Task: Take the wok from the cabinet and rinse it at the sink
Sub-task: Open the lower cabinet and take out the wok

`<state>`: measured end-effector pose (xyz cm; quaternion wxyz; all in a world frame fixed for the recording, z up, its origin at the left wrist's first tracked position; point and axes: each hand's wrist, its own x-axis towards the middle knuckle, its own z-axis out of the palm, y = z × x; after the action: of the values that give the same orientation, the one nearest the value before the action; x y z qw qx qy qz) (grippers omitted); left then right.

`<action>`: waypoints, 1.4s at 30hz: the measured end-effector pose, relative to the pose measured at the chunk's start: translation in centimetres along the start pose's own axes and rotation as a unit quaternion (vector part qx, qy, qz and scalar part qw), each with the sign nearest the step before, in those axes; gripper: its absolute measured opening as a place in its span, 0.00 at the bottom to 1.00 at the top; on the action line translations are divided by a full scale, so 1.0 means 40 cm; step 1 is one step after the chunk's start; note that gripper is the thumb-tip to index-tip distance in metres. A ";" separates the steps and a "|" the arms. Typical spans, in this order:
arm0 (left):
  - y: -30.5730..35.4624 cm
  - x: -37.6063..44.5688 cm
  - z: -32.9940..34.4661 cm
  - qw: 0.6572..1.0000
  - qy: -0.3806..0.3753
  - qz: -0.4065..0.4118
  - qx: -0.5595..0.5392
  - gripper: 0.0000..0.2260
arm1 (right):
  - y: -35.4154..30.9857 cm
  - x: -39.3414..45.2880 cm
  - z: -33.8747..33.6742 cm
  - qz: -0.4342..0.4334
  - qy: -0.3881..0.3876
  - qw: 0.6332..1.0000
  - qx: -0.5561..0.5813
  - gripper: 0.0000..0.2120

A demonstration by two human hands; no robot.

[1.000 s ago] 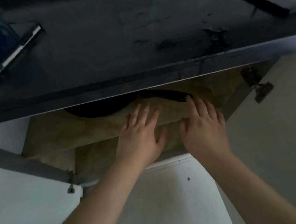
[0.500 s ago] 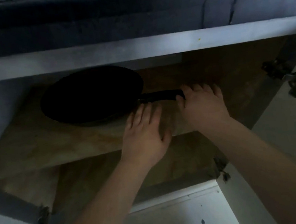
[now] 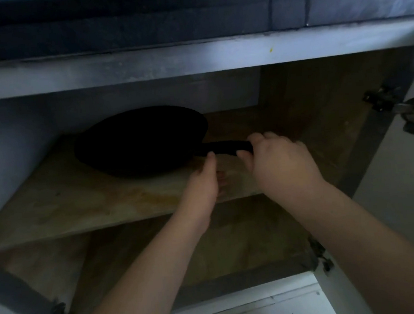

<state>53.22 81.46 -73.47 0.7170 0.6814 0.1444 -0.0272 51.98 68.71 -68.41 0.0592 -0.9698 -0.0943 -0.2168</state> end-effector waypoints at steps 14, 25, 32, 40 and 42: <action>0.016 -0.002 -0.077 0.963 -0.128 -0.132 -0.198 0.11 | -0.090 -0.043 -0.001 0.192 -0.360 0.777 0.480 0.05; 0.011 -0.002 -0.141 0.958 -0.182 -0.157 -0.159 0.12 | -0.128 -0.059 0.060 0.297 -0.414 0.440 0.739 0.12; 0.004 -0.021 -0.140 0.927 -0.198 -0.216 -0.234 0.08 | -0.147 -0.095 0.041 0.333 -0.402 0.479 0.706 0.09; 0.055 -0.129 -0.112 0.910 -0.116 -0.274 -0.289 0.05 | -0.194 -0.186 -0.053 0.370 -0.365 0.577 0.630 0.08; 0.070 -0.164 -0.119 0.911 -0.102 -0.297 -0.268 0.04 | -0.203 -0.205 -0.087 0.385 -0.363 0.582 0.618 0.07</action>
<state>46.79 85.32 -69.31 0.8424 0.3824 0.2680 -0.2690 41.60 74.80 -68.23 0.6827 -0.6427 0.1628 0.3071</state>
